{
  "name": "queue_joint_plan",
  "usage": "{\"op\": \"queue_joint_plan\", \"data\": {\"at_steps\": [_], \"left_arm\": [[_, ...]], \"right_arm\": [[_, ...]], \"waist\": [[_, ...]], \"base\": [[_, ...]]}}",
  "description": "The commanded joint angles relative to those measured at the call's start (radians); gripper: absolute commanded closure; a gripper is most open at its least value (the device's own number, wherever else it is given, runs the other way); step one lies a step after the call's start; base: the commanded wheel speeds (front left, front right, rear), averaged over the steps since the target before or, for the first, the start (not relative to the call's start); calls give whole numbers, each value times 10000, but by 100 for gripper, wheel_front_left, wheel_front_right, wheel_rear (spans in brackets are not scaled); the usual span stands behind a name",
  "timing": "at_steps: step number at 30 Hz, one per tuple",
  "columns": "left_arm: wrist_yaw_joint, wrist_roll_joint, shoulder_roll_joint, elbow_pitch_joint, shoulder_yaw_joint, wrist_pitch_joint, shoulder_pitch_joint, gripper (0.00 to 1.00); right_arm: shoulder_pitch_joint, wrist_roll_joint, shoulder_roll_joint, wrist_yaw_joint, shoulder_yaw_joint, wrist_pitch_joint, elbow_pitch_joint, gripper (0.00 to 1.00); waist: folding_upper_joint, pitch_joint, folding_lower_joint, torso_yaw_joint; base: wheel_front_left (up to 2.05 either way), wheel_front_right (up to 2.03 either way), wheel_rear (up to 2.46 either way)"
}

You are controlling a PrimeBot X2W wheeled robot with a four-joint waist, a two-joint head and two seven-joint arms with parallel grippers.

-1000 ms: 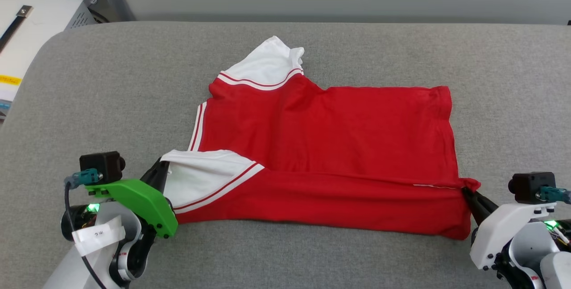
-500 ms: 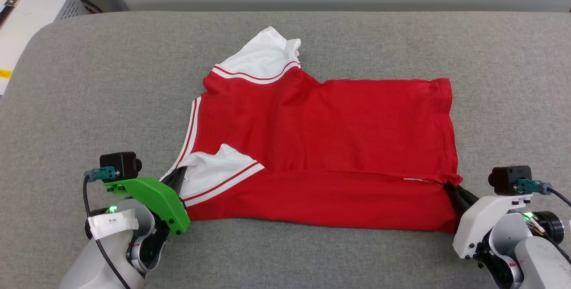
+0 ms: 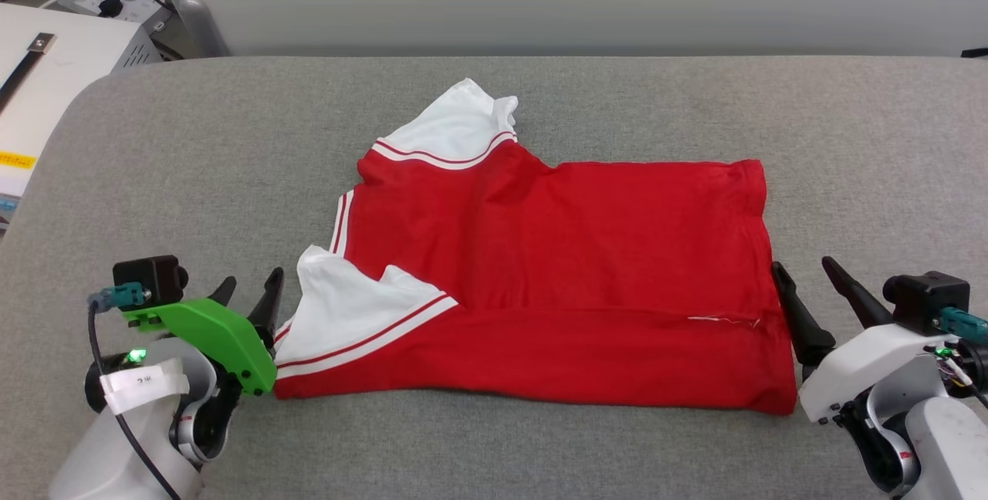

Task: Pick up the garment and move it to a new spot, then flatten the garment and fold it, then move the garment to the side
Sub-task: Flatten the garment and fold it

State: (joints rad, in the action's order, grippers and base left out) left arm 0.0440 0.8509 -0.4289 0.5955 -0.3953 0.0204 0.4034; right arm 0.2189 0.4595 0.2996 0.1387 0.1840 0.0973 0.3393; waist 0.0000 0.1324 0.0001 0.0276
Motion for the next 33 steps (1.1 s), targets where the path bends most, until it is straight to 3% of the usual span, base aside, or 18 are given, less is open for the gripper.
{"op": "queue_joint_plan", "data": {"at_steps": [1,8,14,21,28,29,30,31,32,33], "left_arm": [[-31,-45,-164,-120,5,-136,236,0],[177,525,-1287,-1121,-290,-2885,146,0],[-91,1413,-1897,-1909,-434,-5347,-204,0],[-495,1809,-1869,-2135,-621,-6319,-579,0],[-495,1884,-1383,-1620,-1004,-6597,-721,0],[-457,1898,-1272,-1531,-1081,-6639,-724,23],[-431,1901,-1190,-1471,-1135,-6660,-713,62],[-424,1916,-1080,-1399,-1156,-6624,-687,84],[-401,1989,-981,-1314,-1142,-6616,-676,100],[-346,2074,-888,-1199,-1140,-6645,-657,100]], "right_arm": [[-158,-136,-3,-80,-147,51,-119,0],[-885,-636,-454,-80,-898,-384,-1171,0],[-1226,-850,-769,-80,-1267,-722,-1836,0],[-1317,-914,-987,-80,-1452,-965,-2125,0],[-1283,-804,-1050,-80,-1604,-1182,-2109,0],[-1268,-776,-1041,-80,-1638,-1226,-2104,0],[-1255,-743,-1025,-80,-1670,-1264,-2104,0],[-1249,-672,-1007,-80,-1720,-1376,-2082,0],[-1246,-583,-988,-80,-1754,-1499,-2065,0],[-1244,-478,-936,-80,-1795,-1663,-2051,0]], "waist": [[0,-90,-1,-51],[0,-95,-1,-166],[0,119,-1,-328],[0,439,-1,-480],[0,654,-1,-546],[0,675,-1,-549],[0,691,-1,-547],[0,709,-1,-539],[0,713,-1,-531],[0,707,-1,-521]], "base": [[0,0,0],[0,0,0],[0,0,0],[0,0,0],[0,0,0],[0,0,0],[0,0,0],[0,0,0],[0,0,0],[0,0,0]]}}
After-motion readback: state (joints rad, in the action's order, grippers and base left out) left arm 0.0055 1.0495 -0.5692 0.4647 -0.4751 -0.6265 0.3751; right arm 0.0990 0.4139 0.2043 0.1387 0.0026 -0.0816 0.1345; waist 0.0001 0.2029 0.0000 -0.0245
